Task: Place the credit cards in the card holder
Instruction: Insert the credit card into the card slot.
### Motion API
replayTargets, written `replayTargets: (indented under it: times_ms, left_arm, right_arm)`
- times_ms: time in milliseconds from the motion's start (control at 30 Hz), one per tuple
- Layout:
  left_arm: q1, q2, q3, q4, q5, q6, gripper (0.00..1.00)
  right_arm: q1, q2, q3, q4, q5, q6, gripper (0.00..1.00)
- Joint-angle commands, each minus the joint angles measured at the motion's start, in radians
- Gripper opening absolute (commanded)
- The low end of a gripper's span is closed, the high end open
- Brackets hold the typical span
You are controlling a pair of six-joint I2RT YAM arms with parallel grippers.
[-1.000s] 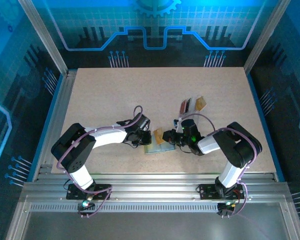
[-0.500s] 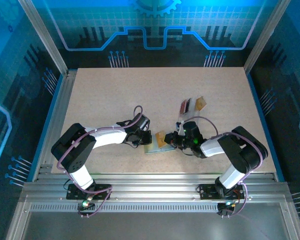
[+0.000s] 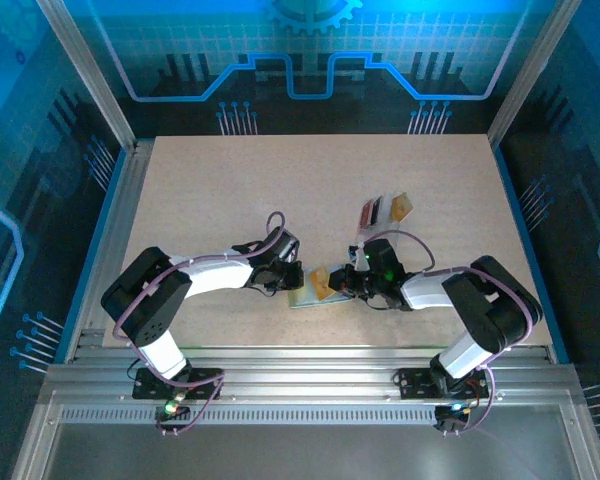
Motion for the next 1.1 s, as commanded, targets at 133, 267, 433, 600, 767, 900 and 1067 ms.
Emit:
replayTargets:
  times_ms: [133,267,433,600,767,900,1067]
  left_arm:
    - [-0.001,0.057,-0.071,-0.125,-0.021,-0.011,0.11]
    - [-0.001,0.056,-0.073,-0.122,-0.02,-0.011,0.11]
    - [-0.001,0.057,-0.073,-0.122,-0.02,-0.011,0.11]
    - [-0.001,0.063,-0.074,-0.121,-0.02,-0.013,0.11]
    - [-0.001,0.068,-0.069,-0.122,-0.019,-0.01,0.11]
    - [-0.001,0.075,-0.061,-0.122,-0.017,-0.008,0.11]
    - [-0.001,0.071,-0.065,-0.121,-0.017,-0.011,0.11]
  right_arm:
    - [-0.021,-0.048,0.001,-0.28,-0.038,-0.099,0.0]
    - [-0.024,-0.052,0.01,-0.315,-0.047,-0.115,0.0]
    - [-0.025,-0.049,0.018,-0.342,-0.07,-0.134,0.0]
    - [-0.025,-0.067,0.018,-0.392,-0.073,-0.15,0.0]
    - [-0.025,-0.106,0.01,-0.45,-0.076,-0.171,0.0]
    - [-0.028,-0.105,0.027,-0.466,-0.084,-0.187,0.0]
    - [-0.027,-0.089,0.045,-0.472,-0.098,-0.192,0.0]
